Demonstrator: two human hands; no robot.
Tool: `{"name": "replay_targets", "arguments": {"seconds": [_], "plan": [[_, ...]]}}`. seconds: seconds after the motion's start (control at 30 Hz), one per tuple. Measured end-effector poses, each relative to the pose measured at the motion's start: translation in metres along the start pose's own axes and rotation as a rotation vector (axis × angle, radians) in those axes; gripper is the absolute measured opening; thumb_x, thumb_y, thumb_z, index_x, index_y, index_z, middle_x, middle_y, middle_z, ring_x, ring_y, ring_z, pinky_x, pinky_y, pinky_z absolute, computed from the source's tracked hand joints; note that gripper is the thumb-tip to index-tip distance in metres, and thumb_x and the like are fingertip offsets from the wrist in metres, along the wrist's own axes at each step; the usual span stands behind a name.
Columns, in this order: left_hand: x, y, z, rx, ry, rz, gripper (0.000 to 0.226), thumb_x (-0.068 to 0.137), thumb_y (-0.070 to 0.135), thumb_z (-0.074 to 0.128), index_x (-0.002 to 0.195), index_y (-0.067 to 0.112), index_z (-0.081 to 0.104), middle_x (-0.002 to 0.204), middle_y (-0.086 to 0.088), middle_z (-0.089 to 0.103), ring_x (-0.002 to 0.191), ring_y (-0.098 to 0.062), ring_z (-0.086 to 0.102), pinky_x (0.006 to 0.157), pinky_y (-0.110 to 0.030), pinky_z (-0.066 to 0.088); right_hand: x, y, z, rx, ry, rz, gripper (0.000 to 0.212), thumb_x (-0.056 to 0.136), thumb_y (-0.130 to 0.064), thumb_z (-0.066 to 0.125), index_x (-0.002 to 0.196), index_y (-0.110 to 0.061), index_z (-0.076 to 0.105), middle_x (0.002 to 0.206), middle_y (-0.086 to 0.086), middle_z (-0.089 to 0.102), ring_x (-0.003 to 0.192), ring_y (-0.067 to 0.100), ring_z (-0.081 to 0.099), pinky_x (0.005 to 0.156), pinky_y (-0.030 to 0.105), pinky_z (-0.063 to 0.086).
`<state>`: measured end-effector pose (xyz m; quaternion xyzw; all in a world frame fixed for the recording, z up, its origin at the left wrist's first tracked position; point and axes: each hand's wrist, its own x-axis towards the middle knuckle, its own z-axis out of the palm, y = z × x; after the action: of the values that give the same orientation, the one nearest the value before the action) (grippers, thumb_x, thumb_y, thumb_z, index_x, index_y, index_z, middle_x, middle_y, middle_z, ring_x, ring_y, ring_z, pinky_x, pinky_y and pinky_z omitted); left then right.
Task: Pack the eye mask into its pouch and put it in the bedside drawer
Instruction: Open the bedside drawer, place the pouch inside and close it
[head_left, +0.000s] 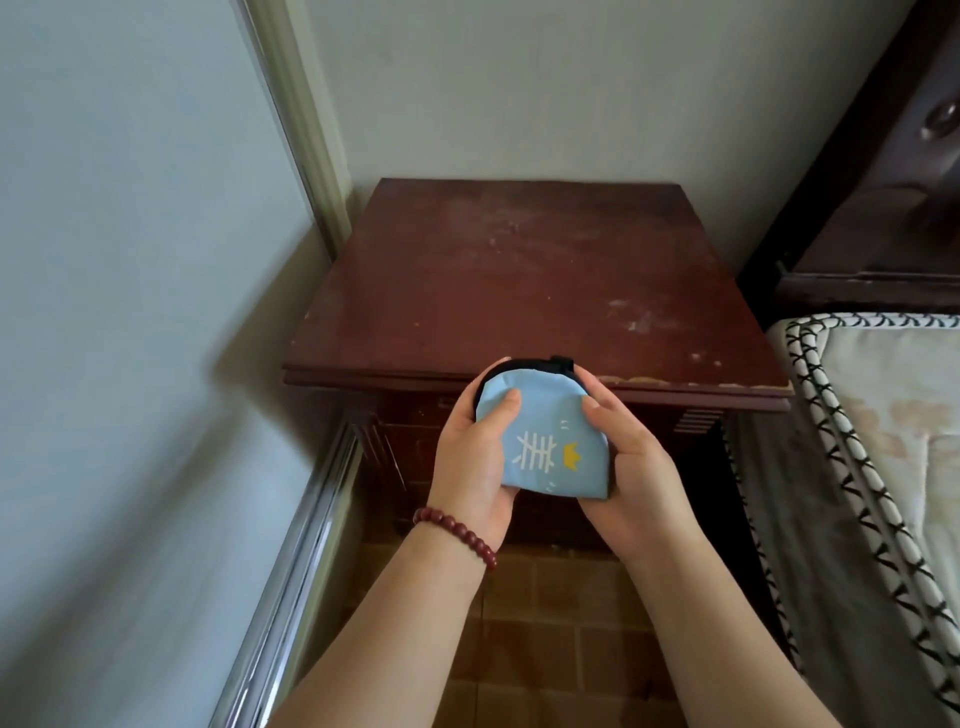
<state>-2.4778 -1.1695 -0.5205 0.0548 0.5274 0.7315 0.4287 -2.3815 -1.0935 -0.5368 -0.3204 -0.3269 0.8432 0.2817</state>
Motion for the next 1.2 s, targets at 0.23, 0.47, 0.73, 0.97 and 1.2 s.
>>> {"name": "replay_targets", "arguments": {"seconds": [0.23,0.47,0.73,0.97,1.2], "plan": [[0.026,-0.062,-0.039,-0.080,0.005,-0.051,0.030,0.090,0.016,0.054,0.118,0.025,0.060,0.113,-0.013,0.067,0.095,-0.027,0.067,0.061,-0.034,0.057,0.027,0.063,-0.038,0.006,0.009,-0.017,0.026,0.092,-0.016,0.052,0.107,-0.026,0.070,0.112,0.009,0.069,0.094,0.023,0.070,0.071,0.038,0.060],[0.051,-0.088,-0.053,-0.083,-0.020,-0.029,0.032,0.086,0.010,0.055,0.116,0.019,0.060,0.109,-0.013,0.067,0.093,-0.028,0.067,0.071,-0.040,0.058,0.053,0.089,-0.056,0.072,-0.006,-0.031,0.026,0.090,-0.016,0.053,0.103,-0.026,0.072,0.117,0.009,0.066,0.103,0.028,0.066,0.071,0.040,0.059],[0.072,-0.116,-0.059,-0.049,-0.028,0.004,0.019,0.088,0.010,0.054,0.103,0.016,0.064,0.099,-0.012,0.069,0.082,-0.024,0.067,0.068,-0.037,0.057,0.069,0.109,-0.072,0.141,0.016,-0.063,0.026,0.089,-0.016,0.054,0.109,-0.021,0.070,0.112,0.010,0.067,0.095,0.025,0.067,0.068,0.037,0.059],[0.095,-0.127,-0.072,-0.078,-0.045,0.028,0.016,0.088,0.016,0.058,0.103,0.020,0.065,0.101,-0.009,0.070,0.085,-0.023,0.069,0.060,-0.033,0.059,0.090,0.121,-0.080,0.128,-0.033,-0.095,0.029,0.091,-0.021,0.051,0.116,-0.018,0.066,0.112,0.010,0.069,0.095,0.024,0.069,0.068,0.036,0.058],[0.106,-0.134,-0.094,-0.104,-0.106,0.002,0.016,0.088,0.019,0.058,0.102,0.022,0.065,0.103,-0.007,0.070,0.091,-0.023,0.069,0.060,-0.035,0.058,0.100,0.150,-0.103,0.265,-0.026,-0.062,0.027,0.097,-0.019,0.039,0.104,-0.009,0.063,0.085,0.002,0.071,0.078,0.016,0.070,0.068,0.030,0.053]]}}
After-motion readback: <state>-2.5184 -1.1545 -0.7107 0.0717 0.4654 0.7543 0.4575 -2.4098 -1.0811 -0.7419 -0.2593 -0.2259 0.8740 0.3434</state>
